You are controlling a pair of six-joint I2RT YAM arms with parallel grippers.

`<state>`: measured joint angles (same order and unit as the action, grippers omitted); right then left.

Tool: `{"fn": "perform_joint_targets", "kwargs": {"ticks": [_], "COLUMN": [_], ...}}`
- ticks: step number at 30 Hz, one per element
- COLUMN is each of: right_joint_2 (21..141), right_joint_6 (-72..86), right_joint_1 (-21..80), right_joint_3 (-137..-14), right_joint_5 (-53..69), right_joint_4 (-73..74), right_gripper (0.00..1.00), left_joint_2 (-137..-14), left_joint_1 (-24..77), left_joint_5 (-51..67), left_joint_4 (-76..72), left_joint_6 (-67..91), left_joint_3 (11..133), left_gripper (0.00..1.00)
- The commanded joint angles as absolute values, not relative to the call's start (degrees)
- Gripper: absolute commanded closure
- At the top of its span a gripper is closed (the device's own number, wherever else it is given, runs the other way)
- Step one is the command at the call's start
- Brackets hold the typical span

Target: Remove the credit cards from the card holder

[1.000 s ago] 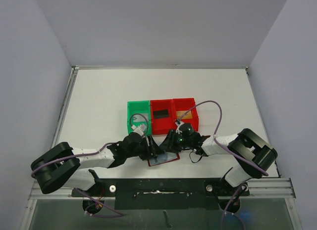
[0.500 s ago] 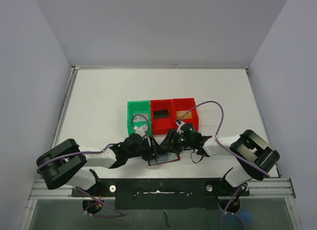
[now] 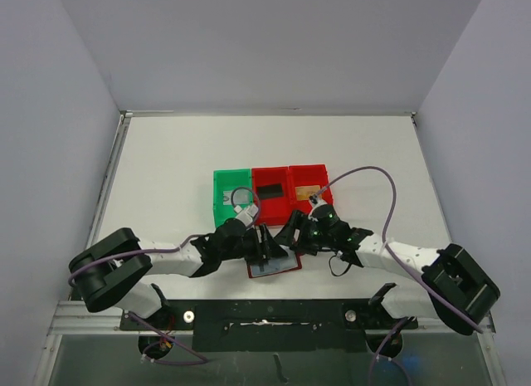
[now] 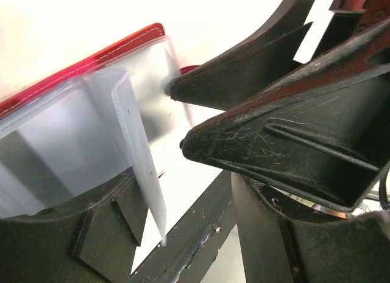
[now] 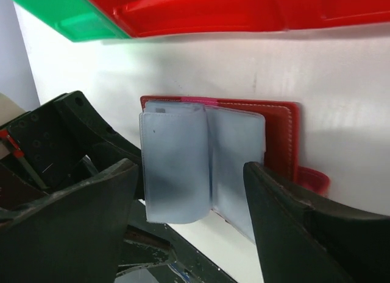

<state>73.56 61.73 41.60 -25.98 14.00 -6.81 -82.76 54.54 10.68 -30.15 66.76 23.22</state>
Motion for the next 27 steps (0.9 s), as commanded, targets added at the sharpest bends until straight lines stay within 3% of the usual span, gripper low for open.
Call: {"fn": "perform_joint_targets", "kwargs": {"ticks": [1, 3, 5, 14, 21, 27], "right_joint_2": [67.1, 63.4, 60.1, 48.1, 41.6, 43.6], "right_joint_6": [61.0, 61.4, 61.5, 64.6, 60.5, 59.6], "right_joint_1": [41.6, 41.5, 41.2, 40.3, 40.2, 40.5], "right_joint_3": [-28.3, -28.3, -28.6, -27.7, -23.8, -23.5], "right_joint_5": [6.5, 2.5, -0.6, -10.6, -6.2, 0.0], "right_joint_4": [2.3, 6.4, 9.8, 15.3, 8.1, 2.2], "right_gripper": [0.24, 0.09, 0.01, 0.02, 0.02, 0.02], "left_joint_2": [-85.9, -88.2, -90.7, -97.0, -84.8, -72.4], "left_joint_1": [55.0, 55.3, 55.4, 56.2, 56.3, 56.0], "left_joint_5": [11.9, 12.6, 12.8, 15.2, 6.1, -4.3], "left_joint_4": [-33.1, -32.7, -32.8, -35.6, -19.5, -6.4], "left_joint_6": [64.3, 64.4, 65.2, 68.5, 61.4, 60.5], "left_joint_3": [29.0, 30.4, 31.2, 31.9, 34.6, 32.9], "left_gripper": [0.47, 0.47, 0.47, 0.50, 0.50, 0.50]}}
